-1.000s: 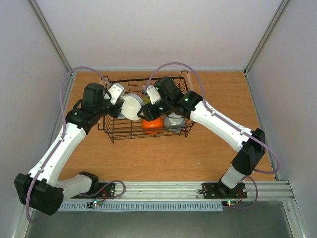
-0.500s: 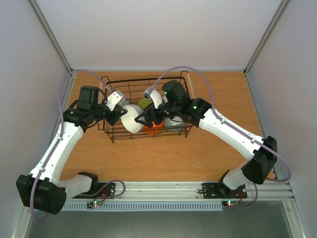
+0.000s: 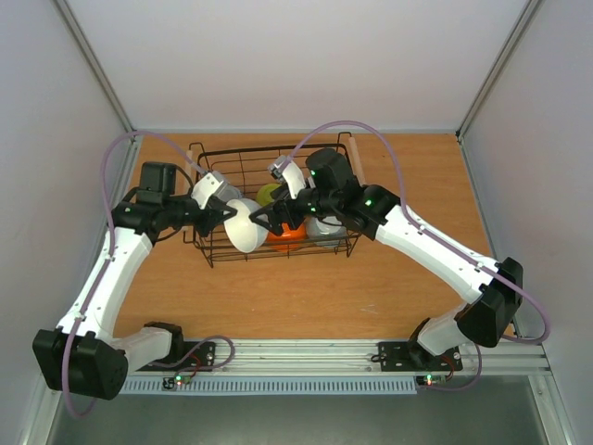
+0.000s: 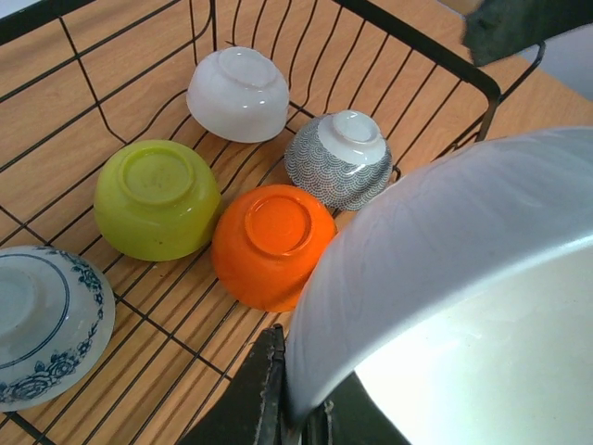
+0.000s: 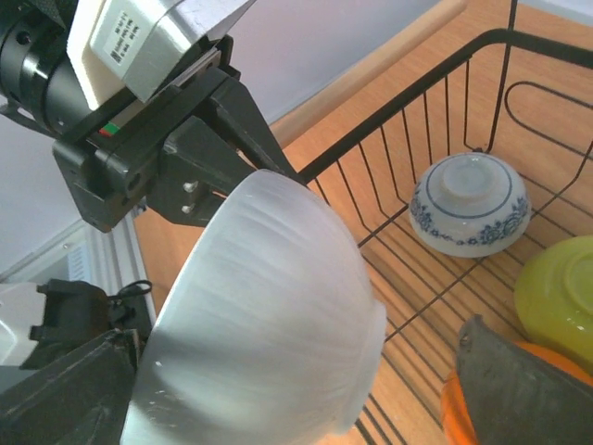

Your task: Load the bowls into the dish rack

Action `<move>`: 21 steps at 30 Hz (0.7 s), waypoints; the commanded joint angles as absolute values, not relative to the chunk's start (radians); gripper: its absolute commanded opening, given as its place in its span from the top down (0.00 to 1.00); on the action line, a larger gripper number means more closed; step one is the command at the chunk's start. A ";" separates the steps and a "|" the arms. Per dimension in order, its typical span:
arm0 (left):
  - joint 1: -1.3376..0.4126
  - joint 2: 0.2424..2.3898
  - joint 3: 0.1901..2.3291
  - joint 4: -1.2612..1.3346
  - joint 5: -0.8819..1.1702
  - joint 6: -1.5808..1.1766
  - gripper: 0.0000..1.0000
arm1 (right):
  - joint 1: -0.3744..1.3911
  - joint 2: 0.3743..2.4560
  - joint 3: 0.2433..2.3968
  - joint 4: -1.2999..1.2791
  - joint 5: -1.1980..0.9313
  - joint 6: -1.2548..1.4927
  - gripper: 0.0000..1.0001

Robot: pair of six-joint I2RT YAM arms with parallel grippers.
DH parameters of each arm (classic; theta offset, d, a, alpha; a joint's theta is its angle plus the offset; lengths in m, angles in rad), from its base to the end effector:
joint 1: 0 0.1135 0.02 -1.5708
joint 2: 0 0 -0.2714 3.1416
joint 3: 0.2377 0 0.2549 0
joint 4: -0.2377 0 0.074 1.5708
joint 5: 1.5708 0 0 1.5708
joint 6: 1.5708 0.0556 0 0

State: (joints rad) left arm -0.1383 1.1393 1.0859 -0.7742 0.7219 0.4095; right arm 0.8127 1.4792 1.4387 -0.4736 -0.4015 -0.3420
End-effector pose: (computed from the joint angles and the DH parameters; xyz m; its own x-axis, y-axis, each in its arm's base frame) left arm 0.2281 -0.0688 0.3215 -0.4514 0.3646 -0.8144 0.7915 0.5850 -0.1769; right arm 0.2277 0.2721 0.3721 -0.0159 -0.4658 -0.8848 -0.9635 0.2437 -0.1110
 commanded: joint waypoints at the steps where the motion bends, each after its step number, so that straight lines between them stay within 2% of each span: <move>1: -0.129 1.108 1.094 -0.746 0.816 0.423 0.99 | 0.811 1.489 1.450 -0.492 -0.399 -0.340 0.02; 5: -0.124 1.106 1.097 -0.751 0.833 0.429 1.00 | 0.809 1.506 1.443 -0.493 -0.423 -0.314 0.01; 14: -0.111 1.109 1.104 -0.752 0.867 0.432 1.00 | 0.758 1.518 1.354 -0.324 -0.707 -0.157 0.01; 21: -0.104 1.106 1.108 -0.745 0.861 0.432 0.99 | 0.757 1.520 1.315 -0.305 -0.744 -0.099 0.01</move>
State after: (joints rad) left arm -0.1158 1.1378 1.0859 -0.7906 0.7830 0.4397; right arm 0.7620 1.5139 1.3453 -0.3294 -0.6979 -0.1555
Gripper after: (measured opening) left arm 0.059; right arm 0.987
